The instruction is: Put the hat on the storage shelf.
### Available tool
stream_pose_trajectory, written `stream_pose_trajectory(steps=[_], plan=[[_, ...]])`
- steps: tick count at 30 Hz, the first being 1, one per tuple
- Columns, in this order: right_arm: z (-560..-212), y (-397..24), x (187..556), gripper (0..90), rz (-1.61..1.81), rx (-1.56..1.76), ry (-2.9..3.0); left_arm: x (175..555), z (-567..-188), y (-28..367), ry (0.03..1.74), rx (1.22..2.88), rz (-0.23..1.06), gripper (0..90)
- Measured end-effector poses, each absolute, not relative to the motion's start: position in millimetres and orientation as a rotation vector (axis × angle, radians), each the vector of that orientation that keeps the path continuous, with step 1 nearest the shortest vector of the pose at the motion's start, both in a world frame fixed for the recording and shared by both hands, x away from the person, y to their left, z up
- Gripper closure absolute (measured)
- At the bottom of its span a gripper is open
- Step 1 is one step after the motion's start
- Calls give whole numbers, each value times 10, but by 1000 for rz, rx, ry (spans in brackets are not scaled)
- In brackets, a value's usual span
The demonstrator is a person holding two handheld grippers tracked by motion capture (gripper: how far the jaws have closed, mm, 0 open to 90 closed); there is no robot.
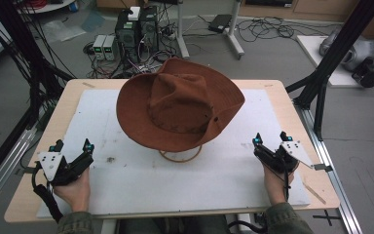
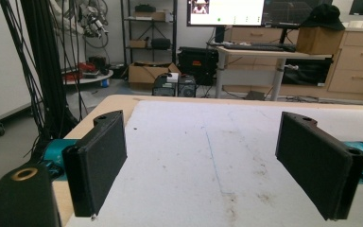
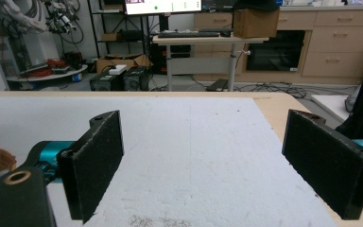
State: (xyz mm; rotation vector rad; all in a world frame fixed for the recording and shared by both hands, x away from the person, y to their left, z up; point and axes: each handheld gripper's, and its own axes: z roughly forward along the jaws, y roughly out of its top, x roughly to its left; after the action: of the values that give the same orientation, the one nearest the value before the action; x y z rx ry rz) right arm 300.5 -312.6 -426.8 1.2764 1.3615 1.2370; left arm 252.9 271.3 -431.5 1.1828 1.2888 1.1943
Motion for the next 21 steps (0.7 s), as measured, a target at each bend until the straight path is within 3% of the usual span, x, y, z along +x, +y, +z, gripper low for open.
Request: stream_pose_trajectory(steps=[21], plan=[[-4318,-3197,3002,125,1258,1293,1359,2535,-4315,2677,1280,1202,1192,173]])
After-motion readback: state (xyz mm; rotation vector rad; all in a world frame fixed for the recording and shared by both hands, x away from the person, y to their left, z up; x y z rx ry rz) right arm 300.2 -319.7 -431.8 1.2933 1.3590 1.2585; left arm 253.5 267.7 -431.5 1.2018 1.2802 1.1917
